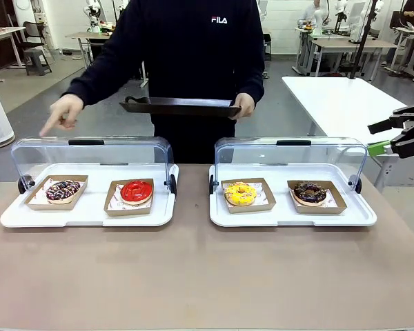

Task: Provide the desired donut to the person.
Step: Pick up and lift the Paper togo box containing the Donut pointed at by the person.

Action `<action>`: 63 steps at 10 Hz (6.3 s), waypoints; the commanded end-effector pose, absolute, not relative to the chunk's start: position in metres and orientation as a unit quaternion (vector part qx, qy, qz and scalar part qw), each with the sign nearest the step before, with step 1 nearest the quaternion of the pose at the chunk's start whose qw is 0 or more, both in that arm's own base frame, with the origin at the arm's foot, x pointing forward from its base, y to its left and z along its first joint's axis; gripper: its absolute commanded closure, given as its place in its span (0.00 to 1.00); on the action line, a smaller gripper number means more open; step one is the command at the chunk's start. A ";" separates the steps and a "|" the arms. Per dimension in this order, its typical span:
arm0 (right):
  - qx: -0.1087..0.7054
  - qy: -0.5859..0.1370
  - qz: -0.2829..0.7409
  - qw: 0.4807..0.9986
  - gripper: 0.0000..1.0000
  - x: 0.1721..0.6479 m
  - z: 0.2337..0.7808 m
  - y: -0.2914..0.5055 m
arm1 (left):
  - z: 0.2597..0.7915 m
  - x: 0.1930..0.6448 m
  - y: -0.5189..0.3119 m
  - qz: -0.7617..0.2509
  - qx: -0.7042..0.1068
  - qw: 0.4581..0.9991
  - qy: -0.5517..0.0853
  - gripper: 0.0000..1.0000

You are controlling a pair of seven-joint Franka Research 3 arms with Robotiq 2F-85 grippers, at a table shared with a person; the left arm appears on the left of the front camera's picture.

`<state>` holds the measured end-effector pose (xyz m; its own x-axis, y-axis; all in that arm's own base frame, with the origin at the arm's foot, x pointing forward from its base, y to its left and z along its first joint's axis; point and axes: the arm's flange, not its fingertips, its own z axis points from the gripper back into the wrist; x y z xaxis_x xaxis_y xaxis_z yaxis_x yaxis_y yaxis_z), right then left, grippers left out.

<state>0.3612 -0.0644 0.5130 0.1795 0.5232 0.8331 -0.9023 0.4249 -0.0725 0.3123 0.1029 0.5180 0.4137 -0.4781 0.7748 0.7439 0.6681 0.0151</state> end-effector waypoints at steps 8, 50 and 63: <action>0.232 -0.427 0.488 0.725 0.00 0.365 0.512 -0.064 | 0.517 0.313 0.104 -0.372 -0.170 0.822 -0.396 0.00; 0.232 -0.427 0.488 0.725 0.00 0.365 0.512 -0.064 | 0.335 0.467 0.064 -0.633 0.047 0.767 -0.092 1.00; 0.232 -0.427 0.488 0.725 0.00 0.365 0.512 -0.064 | 0.422 0.357 0.067 -0.666 0.052 0.715 -0.207 1.00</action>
